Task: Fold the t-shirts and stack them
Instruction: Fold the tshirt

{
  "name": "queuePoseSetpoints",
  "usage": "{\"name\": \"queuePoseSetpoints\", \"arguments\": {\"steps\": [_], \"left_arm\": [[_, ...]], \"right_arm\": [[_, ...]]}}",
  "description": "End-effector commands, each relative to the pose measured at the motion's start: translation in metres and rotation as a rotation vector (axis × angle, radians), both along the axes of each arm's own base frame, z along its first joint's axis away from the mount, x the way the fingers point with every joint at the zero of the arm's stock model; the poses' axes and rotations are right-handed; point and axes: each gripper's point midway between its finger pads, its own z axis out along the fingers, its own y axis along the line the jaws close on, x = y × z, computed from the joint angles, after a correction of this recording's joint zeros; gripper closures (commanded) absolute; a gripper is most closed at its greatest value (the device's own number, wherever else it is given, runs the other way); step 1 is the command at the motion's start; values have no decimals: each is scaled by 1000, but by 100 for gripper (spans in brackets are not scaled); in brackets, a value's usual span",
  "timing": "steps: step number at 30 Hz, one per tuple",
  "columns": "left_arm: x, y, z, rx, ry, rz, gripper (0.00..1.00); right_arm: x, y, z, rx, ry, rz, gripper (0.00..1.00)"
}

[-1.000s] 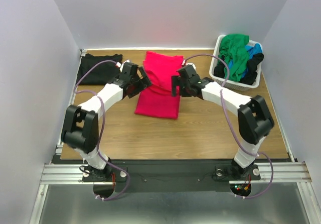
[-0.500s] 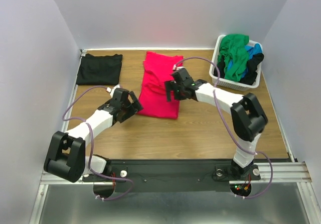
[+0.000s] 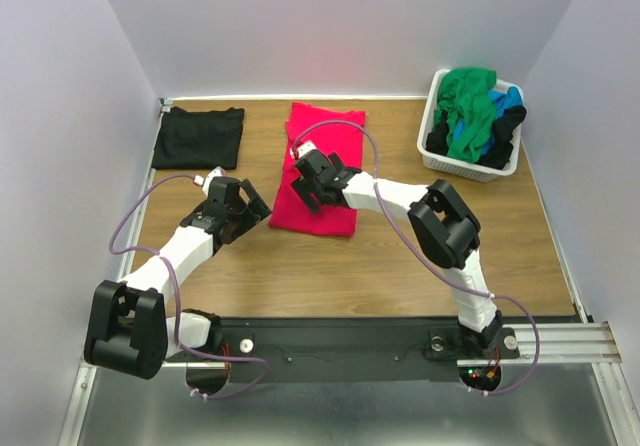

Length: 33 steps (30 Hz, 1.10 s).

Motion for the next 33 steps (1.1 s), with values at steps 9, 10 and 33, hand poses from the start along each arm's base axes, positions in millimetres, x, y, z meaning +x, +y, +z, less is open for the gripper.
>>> {"name": "queuePoseSetpoints", "arguments": {"steps": [9,10,33], "left_arm": [[4,7,10,9,-49,-5,1],[4,7,10,10,-46,-7,1],[29,-21,6,-62,-112,-141,6]], "right_arm": [[53,6,38,-20,-180,-90,0],[57,3,38,-34,-191,-103,0],[-11,-107,159,584,-346,-595,0]]}}
